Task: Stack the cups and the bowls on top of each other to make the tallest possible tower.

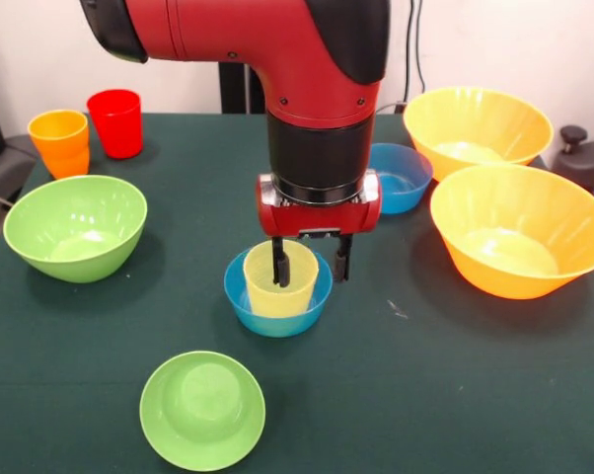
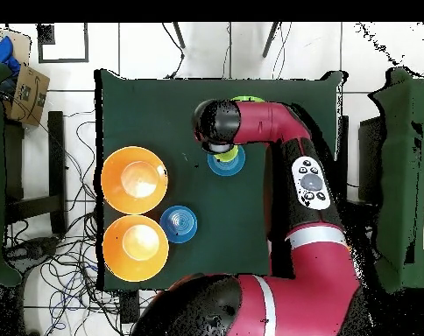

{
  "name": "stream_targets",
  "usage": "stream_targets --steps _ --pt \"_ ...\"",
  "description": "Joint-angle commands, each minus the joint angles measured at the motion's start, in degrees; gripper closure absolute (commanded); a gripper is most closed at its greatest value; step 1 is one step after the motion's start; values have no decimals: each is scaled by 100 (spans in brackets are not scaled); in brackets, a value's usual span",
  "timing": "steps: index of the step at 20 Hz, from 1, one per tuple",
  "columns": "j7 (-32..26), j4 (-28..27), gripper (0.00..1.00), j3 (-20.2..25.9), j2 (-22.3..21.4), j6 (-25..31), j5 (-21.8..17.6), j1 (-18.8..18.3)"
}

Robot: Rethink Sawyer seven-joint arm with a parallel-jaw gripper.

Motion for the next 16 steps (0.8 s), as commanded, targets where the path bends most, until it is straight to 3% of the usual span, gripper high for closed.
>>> stream_targets --steps 1,6,12,16 --pt "-640 -606 0 210 260 583 -301 162" --pt "-754 -660 0 108 254 796 -358 125" --pt "-1062 -358 0 211 222 499 -364 -189" --pt "-931 -299 0 432 328 120 -184 -334"
